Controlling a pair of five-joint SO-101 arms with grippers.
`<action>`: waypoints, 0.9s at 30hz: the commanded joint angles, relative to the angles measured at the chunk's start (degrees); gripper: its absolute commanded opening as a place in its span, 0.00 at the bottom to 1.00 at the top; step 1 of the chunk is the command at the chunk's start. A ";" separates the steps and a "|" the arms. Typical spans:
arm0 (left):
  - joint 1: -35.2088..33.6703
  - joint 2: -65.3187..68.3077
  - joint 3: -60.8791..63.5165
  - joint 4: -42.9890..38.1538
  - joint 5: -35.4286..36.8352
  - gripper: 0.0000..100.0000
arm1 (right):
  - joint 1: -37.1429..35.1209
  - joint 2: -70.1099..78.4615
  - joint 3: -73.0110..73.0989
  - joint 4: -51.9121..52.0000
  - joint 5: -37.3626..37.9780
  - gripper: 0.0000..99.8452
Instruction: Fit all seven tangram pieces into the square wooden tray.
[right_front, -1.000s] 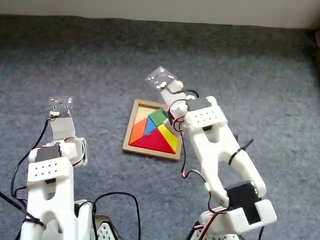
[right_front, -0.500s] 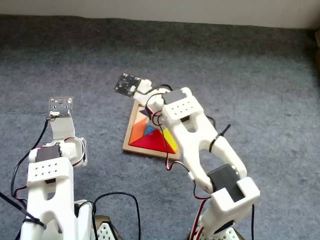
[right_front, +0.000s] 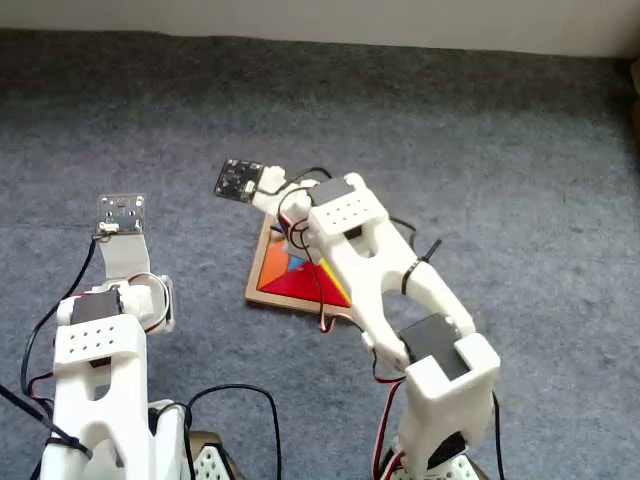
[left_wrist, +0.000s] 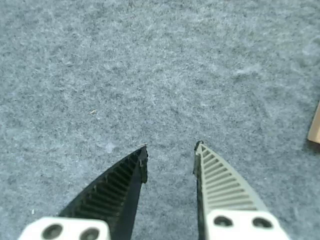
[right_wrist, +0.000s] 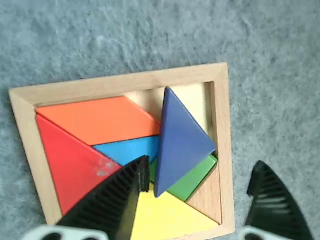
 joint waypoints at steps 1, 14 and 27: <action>-0.48 -0.84 -0.13 -0.88 -0.44 0.17 | -0.40 -4.44 -3.03 0.57 0.26 0.33; -0.48 -0.84 -0.13 -0.88 -0.44 0.17 | -0.66 -14.20 -1.63 8.31 -32.70 0.01; -0.48 -0.84 -0.13 -0.88 -0.44 0.17 | -0.48 -2.07 -1.98 8.57 -55.47 0.02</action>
